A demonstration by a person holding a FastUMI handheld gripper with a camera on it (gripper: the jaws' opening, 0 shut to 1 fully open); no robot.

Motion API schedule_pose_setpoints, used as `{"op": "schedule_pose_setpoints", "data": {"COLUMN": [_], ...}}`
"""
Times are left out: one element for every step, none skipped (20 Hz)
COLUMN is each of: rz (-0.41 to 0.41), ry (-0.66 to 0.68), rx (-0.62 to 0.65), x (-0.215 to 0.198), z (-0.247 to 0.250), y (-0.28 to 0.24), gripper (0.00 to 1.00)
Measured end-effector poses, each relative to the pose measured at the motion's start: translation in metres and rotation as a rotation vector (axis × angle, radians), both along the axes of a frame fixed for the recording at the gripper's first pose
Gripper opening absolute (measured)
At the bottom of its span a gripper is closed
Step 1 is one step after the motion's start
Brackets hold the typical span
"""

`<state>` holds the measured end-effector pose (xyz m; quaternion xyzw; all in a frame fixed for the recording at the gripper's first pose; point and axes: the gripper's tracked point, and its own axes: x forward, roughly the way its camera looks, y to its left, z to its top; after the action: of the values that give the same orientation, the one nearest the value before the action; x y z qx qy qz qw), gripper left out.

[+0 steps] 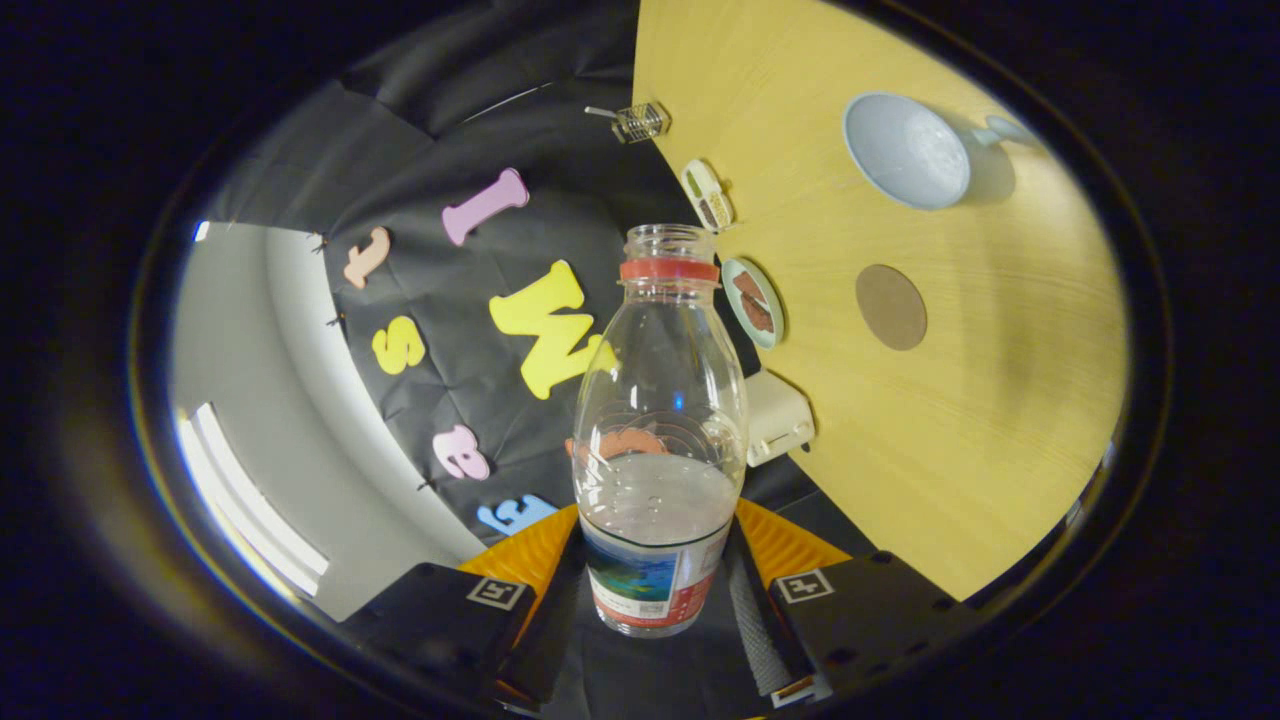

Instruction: Take the bottle from table, then pour the juice into the cup, finally place the bottle on the coaster

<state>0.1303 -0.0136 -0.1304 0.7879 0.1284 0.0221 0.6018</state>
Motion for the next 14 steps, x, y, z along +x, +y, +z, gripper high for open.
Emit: {"op": "schedule_pose_setpoints", "data": {"rz": [0.013, 0.022, 0.025, 0.024, 0.029, 0.047, 0.07, 0.095, 0.117, 0.145, 0.176, 0.202, 0.213, 0.223], "ry": [0.009, 0.003, -0.021, -0.046, -0.072, -0.088, -0.097, -0.107, -0.115, -0.131, -0.143, -0.139, -0.137, -0.134], "rx": [-0.053, -0.096, -0.124, -0.147, -0.178, -0.225, -0.286, -0.36, -0.436, -0.514, -0.601, -0.689, -0.764, -0.829], "x": [-0.002, -0.002, -0.002, -0.001, 0.002, 0.002, 0.003, 0.001, 0.0, -0.004, -0.007, -0.01, -0.013, -0.019], "z": [-0.006, -0.009, -0.006, -0.003, -0.001, -0.002, -0.004, -0.006, -0.009, -0.01, -0.014, -0.022, -0.029, -0.035], "y": [0.002, 0.003, 0.004, 0.005, 0.008, 0.016, 0.023, 0.029, 0.032, 0.037, 0.04, 0.038, 0.033, 0.028], "gripper": [0.75, 0.76, 0.76, 0.76, 0.76, 0.76, 0.76, 0.76, 0.76, 0.76, 0.76, 0.76, 0.76, 0.76]}}
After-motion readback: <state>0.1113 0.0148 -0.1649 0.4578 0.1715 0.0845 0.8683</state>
